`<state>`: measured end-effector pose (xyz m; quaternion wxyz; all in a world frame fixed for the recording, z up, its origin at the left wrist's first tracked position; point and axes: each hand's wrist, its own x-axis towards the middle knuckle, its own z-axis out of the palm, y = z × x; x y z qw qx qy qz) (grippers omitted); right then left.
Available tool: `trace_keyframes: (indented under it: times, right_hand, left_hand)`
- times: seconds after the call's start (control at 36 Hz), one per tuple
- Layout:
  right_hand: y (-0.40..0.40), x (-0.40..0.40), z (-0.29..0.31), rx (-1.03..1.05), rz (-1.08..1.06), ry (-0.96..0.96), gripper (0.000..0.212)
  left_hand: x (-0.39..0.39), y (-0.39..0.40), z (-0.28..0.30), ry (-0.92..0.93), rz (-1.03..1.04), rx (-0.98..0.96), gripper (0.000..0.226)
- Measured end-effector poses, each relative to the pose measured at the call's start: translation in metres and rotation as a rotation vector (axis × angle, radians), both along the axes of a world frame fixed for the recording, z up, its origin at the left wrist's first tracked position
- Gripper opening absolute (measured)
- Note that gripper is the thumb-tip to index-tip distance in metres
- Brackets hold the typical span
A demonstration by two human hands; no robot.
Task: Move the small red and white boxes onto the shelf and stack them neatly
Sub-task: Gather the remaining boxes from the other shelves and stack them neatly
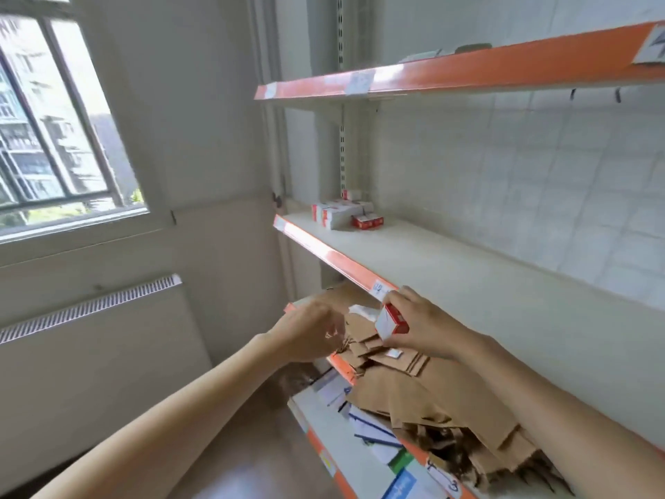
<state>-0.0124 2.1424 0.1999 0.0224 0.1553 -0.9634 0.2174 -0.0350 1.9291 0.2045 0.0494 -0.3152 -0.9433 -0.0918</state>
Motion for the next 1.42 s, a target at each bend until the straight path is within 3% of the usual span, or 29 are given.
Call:
trace_keyframes:
  times: [0.25,0.47,0.78,1.03,1.17,1.33,1.42]
  right_hand:
    - [-0.057,-0.076,-0.015,0.044,0.083,-0.056,0.048]
    - [-0.071,-0.174,-0.011,-0.015,0.105,0.002,0.044]
    - [-0.019,-0.293,0.004,-0.085,-0.090,0.005,0.057]
    - [0.037,-0.319,0.006,0.295,-0.349,-0.150,0.067]
    - [0.049,-0.317,-0.007,0.050,-0.363,-0.132,0.077]
    - [0.070,-0.299,-0.007,-0.335,-0.554,-0.127,0.039]
    - [0.080,-0.291,-0.020,-0.272,-0.719,-0.080,0.031]
  left_hand:
    - [-0.042,-0.049,-0.030,-0.102,0.071,0.037,0.018]
    - [-0.130,-0.060,-0.021,-0.049,0.112,0.069,0.020]
    - [-0.264,-0.025,0.005,0.039,0.044,0.122,0.020]
    - [-0.340,0.038,-0.010,0.004,-0.179,0.150,0.016]
    - [-0.371,0.083,-0.017,-0.095,-0.336,0.164,0.025]
    - [-0.402,0.114,-0.028,-0.256,-0.562,0.123,0.066]
    - [-0.415,0.126,-0.032,-0.325,-0.662,0.117,0.069]
